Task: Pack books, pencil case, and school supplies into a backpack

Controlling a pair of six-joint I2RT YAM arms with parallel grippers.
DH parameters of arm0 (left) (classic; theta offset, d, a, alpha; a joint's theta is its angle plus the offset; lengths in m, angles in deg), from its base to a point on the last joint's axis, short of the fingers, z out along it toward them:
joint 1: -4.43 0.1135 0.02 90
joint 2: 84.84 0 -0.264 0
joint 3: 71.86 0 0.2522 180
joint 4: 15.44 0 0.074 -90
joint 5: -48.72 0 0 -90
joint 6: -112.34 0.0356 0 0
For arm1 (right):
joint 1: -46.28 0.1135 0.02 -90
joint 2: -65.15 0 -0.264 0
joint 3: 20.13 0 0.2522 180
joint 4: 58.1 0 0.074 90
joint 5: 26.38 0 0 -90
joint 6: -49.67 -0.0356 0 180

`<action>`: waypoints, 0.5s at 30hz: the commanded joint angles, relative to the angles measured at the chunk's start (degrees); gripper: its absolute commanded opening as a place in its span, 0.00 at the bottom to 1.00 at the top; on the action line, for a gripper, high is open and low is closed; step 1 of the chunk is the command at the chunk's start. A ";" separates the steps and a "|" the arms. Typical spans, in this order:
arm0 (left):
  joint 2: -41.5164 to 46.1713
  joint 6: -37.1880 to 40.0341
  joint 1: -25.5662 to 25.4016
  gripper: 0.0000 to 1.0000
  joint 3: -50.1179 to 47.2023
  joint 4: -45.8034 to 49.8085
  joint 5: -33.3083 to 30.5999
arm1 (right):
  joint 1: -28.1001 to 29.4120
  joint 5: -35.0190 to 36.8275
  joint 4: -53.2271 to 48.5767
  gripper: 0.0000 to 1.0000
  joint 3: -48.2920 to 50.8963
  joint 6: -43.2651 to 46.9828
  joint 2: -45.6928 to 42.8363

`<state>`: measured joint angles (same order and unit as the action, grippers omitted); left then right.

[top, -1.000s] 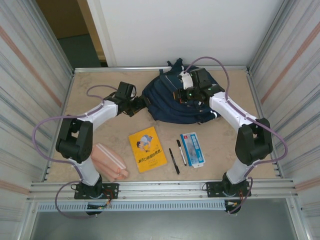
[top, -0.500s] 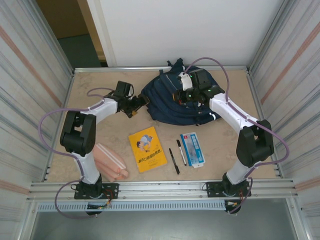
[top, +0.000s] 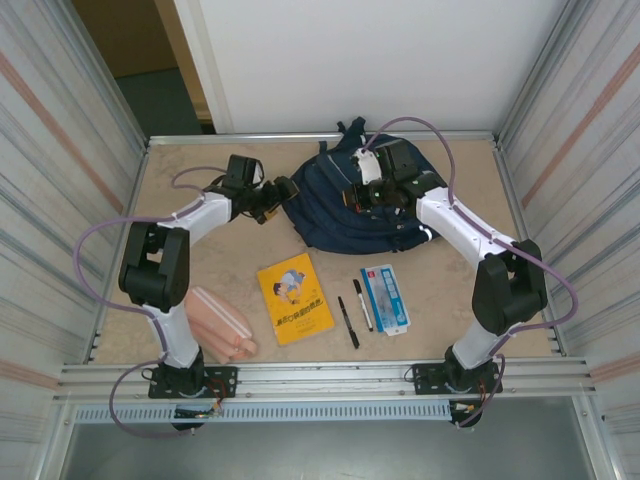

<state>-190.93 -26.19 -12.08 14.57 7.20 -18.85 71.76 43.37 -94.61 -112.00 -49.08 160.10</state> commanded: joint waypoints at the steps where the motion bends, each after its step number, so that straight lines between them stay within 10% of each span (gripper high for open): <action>1: 1.59 1.76 0.35 0.76 0.66 -0.98 -1.56 | 1.23 -2.88 -0.02 0.00 -2.31 0.05 -1.86; 8: -0.14 0.95 -0.57 0.53 -1.41 -0.39 -0.20 | 1.73 -2.53 0.66 0.00 -1.45 -0.83 -2.06; 15: 2.11 1.93 -1.56 0.51 -6.31 -0.10 0.46 | 1.77 -0.32 -0.40 0.00 -1.83 -1.17 -1.75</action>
<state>-190.82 -25.51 -12.87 11.01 6.20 -19.24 72.67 44.31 -95.70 -112.00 -49.11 160.10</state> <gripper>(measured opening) 0.516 0.047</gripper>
